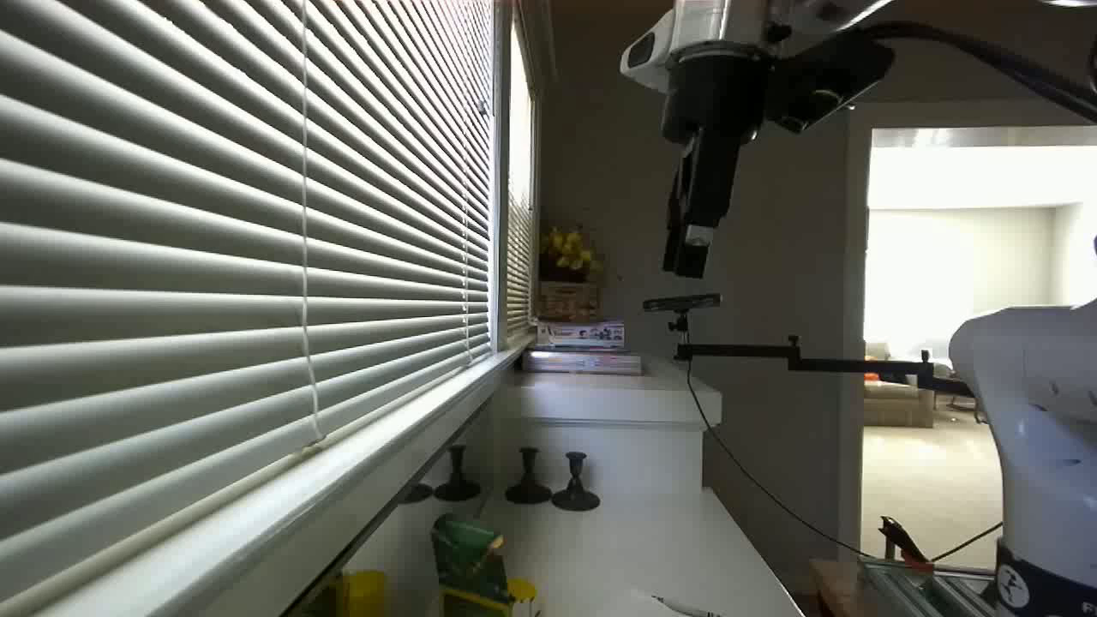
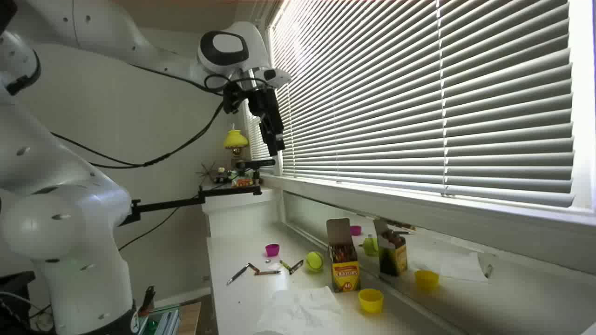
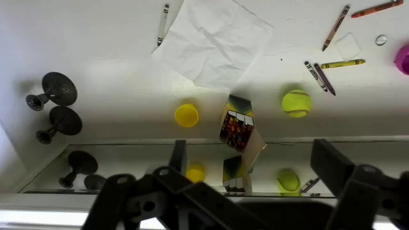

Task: Place the small cup on the paper towel

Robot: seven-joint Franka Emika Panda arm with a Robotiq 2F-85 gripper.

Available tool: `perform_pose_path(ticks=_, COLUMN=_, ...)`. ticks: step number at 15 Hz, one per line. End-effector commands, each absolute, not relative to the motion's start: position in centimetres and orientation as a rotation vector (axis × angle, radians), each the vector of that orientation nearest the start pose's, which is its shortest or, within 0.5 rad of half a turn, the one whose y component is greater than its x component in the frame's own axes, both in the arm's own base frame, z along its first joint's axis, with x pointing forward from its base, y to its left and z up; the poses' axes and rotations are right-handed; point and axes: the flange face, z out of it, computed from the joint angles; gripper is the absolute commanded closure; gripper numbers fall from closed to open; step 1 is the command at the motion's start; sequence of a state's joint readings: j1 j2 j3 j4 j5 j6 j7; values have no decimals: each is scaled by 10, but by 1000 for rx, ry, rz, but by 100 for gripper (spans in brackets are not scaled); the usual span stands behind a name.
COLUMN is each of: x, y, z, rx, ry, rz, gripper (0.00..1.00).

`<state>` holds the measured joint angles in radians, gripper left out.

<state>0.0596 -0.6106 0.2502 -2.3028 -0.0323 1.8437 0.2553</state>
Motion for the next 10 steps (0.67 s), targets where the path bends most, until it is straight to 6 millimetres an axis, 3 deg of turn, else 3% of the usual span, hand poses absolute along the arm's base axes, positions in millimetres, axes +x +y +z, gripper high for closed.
perform_pose_path(ticks=1, x=363, y=132, z=575, rx=-3262, ry=-44, rz=-288, gripper=0)
perform_pose_path(ticks=5, x=368, y=130, z=572, rx=-3250, ry=-15, rz=-290, gripper=0)
perform_pose_path(ticks=10, x=407, y=95, z=532, rx=-3204, ry=205, rz=-209, gripper=0)
